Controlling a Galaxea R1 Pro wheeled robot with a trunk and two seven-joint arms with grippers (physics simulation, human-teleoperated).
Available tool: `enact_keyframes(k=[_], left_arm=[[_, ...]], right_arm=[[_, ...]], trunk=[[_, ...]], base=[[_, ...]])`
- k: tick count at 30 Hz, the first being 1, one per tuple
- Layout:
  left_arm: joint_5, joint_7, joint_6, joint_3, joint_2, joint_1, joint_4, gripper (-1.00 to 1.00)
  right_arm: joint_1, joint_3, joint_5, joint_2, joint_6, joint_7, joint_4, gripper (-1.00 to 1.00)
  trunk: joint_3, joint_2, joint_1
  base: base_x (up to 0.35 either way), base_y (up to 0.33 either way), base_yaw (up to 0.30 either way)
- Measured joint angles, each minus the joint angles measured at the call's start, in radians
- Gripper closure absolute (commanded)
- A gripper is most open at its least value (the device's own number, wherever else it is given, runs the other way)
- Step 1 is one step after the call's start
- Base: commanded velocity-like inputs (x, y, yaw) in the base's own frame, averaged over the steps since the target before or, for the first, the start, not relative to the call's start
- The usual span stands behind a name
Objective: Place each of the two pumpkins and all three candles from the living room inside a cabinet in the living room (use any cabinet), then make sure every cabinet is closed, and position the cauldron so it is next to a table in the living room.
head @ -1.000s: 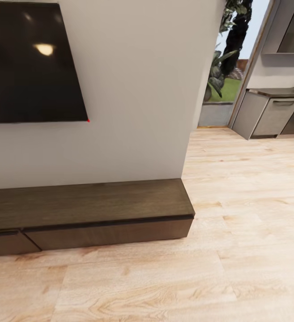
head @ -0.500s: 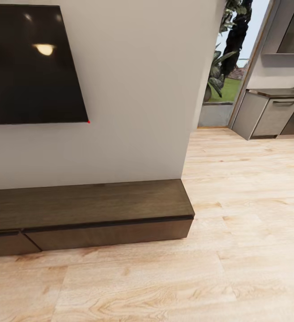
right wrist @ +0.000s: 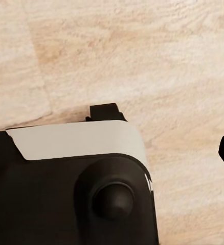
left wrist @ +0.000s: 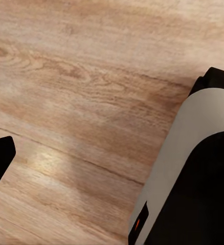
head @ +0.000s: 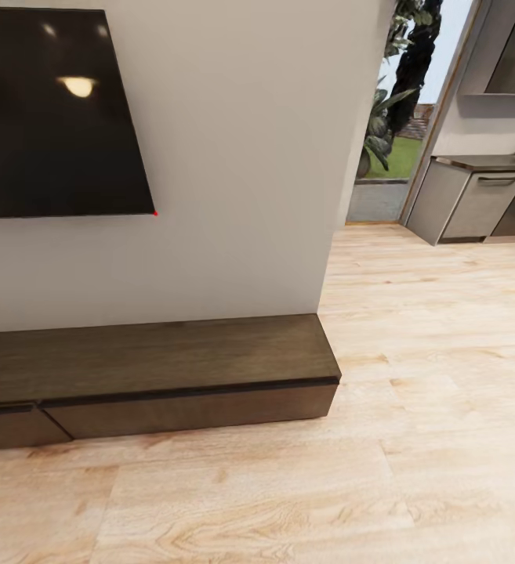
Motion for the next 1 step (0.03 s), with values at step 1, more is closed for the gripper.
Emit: enact_keyframes(k=[1], left_arm=[[0.000, 0.000, 0.000, 0.000, 0.000, 0.000, 0.000, -1.00]], right_arm=[[0.000, 0.000, -0.001, 0.000, 0.000, 0.000, -0.001, -1.00]], trunk=[[0.000, 0.000, 0.000]], base=[[0.000, 0.000, 0.000]])
